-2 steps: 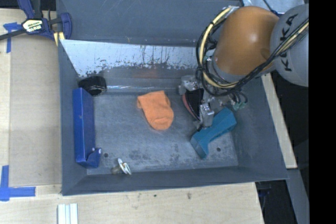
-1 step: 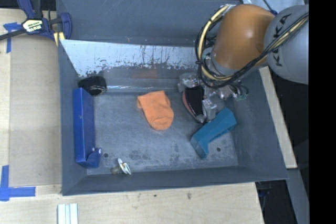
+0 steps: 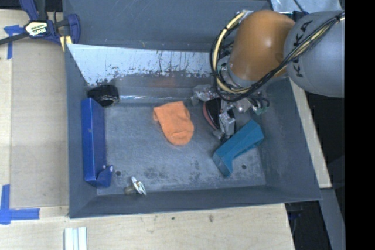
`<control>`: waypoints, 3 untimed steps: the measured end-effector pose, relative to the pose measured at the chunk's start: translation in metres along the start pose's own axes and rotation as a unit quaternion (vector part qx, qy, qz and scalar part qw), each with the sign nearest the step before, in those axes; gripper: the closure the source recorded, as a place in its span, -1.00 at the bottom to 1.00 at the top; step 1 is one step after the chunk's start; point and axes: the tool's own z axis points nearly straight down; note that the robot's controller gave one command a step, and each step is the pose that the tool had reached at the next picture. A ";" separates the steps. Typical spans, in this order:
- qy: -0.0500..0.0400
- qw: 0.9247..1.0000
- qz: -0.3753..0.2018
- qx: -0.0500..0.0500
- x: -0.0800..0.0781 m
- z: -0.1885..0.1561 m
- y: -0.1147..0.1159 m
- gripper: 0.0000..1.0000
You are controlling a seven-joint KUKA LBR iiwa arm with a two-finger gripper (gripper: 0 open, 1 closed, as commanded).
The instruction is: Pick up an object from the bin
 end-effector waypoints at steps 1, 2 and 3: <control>-0.001 1.000 0.001 0.001 0.001 0.025 -0.020 -1.00; -0.001 1.000 0.001 0.000 0.026 0.012 -0.054 1.00; -0.001 1.000 0.001 0.000 0.026 0.012 -0.054 1.00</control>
Offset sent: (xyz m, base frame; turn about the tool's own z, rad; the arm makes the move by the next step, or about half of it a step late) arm 0.0007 -0.0608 -0.0120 -0.0019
